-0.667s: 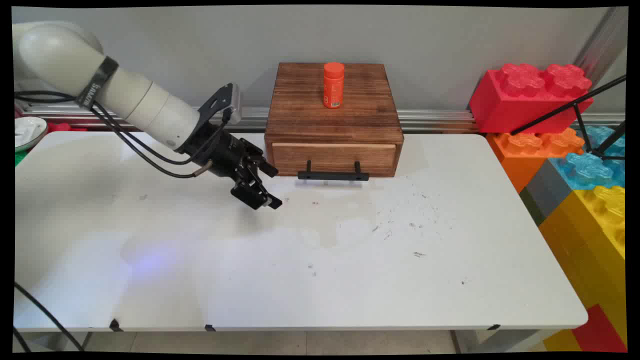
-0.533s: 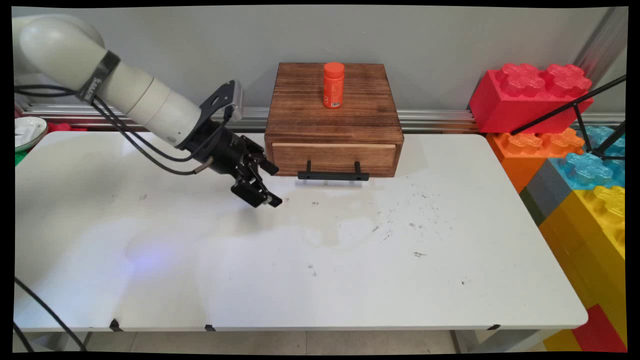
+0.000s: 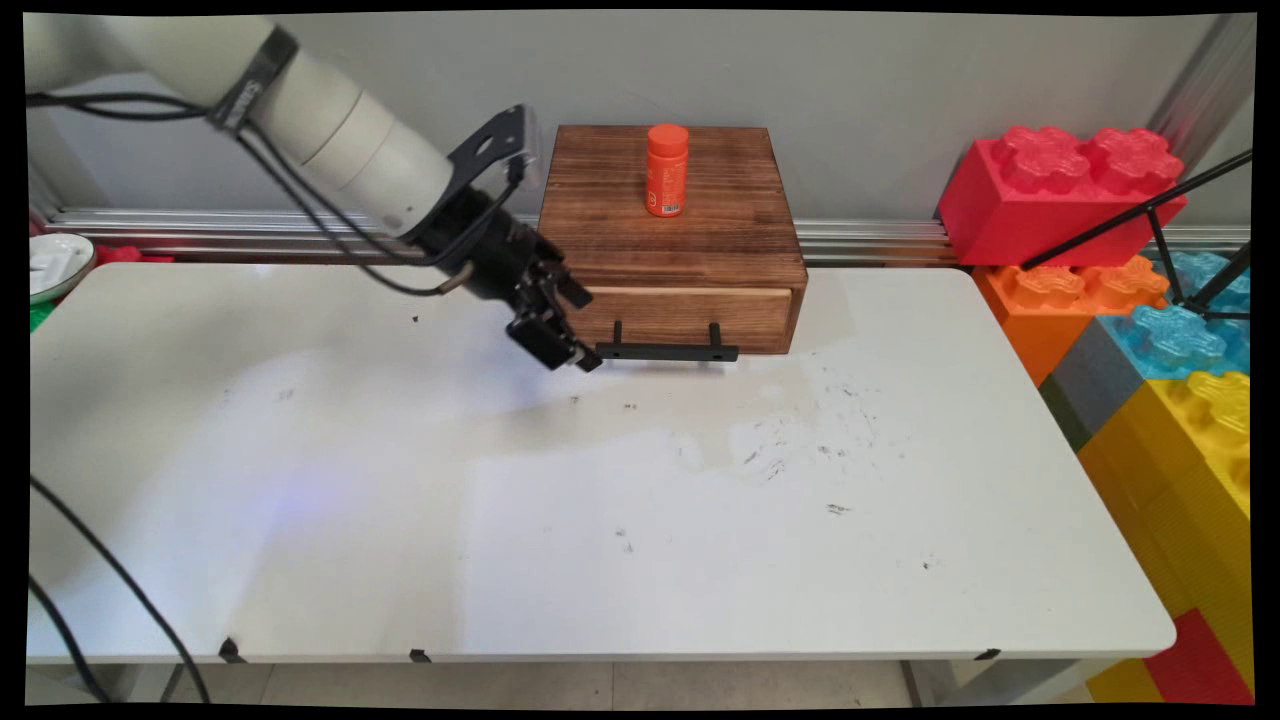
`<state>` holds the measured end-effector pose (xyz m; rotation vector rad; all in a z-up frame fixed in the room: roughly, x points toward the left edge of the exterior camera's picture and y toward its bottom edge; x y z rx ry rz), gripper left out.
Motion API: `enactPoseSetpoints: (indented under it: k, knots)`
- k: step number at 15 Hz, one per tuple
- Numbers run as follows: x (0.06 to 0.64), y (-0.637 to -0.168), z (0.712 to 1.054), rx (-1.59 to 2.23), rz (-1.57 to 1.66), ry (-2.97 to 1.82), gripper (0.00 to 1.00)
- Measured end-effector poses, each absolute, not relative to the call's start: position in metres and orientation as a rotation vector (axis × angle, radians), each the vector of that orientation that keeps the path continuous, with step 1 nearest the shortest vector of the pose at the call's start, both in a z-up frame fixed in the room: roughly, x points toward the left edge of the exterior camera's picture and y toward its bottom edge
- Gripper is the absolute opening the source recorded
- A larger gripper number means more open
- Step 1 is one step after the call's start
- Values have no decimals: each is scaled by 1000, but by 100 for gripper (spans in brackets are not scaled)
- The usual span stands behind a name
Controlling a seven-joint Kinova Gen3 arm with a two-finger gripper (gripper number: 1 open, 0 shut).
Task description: Open the drawer
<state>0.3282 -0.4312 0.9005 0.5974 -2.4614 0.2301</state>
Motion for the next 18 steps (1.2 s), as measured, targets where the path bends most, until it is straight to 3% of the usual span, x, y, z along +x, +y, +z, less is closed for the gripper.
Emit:
enactPoseSetpoints:
  k: [7, 18]
  knots:
    - [291, -482, 894, 545, 270, -2518, 100]
    - [256, -531, 831, 363, 276, -2666, 100]
